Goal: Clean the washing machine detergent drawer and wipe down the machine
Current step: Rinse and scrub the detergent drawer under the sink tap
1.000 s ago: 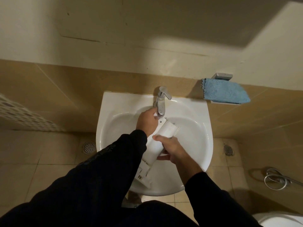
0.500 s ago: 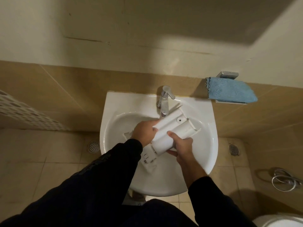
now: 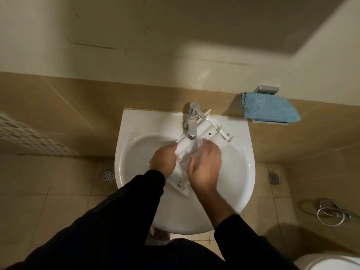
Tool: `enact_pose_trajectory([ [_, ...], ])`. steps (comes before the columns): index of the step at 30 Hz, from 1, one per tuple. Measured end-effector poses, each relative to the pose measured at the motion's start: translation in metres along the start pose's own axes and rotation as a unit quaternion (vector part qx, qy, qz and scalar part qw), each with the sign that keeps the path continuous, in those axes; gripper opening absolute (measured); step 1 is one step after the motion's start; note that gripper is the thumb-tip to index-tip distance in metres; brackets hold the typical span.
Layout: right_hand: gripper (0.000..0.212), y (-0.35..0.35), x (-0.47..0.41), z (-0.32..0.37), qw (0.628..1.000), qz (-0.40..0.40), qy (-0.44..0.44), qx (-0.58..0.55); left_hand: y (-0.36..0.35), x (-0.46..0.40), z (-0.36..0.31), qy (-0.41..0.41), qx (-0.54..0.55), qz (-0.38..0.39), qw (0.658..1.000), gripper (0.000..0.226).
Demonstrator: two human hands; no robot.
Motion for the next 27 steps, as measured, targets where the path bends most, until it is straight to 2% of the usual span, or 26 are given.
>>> enact_pose_trajectory([
  [2,0.034,-0.037,0.014,0.015,0.983,0.112,0.141,0.023,0.000,0.001,0.003,0.018,0.036,-0.001,0.999,0.030],
  [4,0.038,-0.067,0.021,0.014,0.954,0.205,0.203,0.081,0.000,0.002,0.003,0.015,0.059,0.003,0.998,0.030],
  [8,0.052,-0.082,0.014,0.004,0.894,0.277,0.285,0.208,0.005,0.000,0.002,-0.025,0.010,0.010,1.000,0.035],
  [11,0.061,-0.075,0.009,-0.012,0.895,0.294,0.229,0.245,0.010,0.000,0.011,0.013,-0.038,-0.008,0.999,0.033],
  [14,0.061,-0.075,0.022,-0.005,0.906,0.297,0.161,0.255,0.006,0.002,0.008,0.040,-0.074,-0.013,0.996,0.030],
  [16,0.059,-0.080,0.029,-0.001,0.904,0.315,0.166,0.237,0.000,0.003,0.006,0.035,-0.079,0.023,0.996,0.033],
  [19,0.045,-0.076,0.018,-0.010,0.895,0.310,0.218,0.235,-0.005,0.006,0.012,0.011,-0.009,0.091,0.996,0.037],
  [21,0.059,-0.067,0.007,-0.024,0.887,0.314,0.219,0.260,-0.006,0.011,0.012,0.004,0.022,0.123,0.992,0.040],
  [23,0.077,-0.059,0.002,-0.034,0.894,0.298,0.182,0.282,-0.007,0.012,0.005,-0.003,0.031,0.110,0.993,0.044],
  [24,0.079,-0.056,0.002,-0.032,0.899,0.289,0.162,0.286,-0.008,0.012,-0.001,-0.008,0.035,0.103,0.994,0.049],
  [26,0.066,-0.057,0.012,-0.021,0.903,0.286,0.156,0.279,-0.014,0.012,-0.012,-0.023,0.036,0.105,0.994,0.065],
  [27,0.060,-0.063,0.021,-0.012,0.893,0.314,0.179,0.269,-0.015,0.011,-0.016,-0.036,0.030,0.105,0.993,0.067],
])
Point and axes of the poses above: each hand's wrist, its own x-axis away from the middle knuckle, its own y-axis out of the back of the hand, z = x × y, the point moved 8 cm from there along -x, towards the middle knuckle
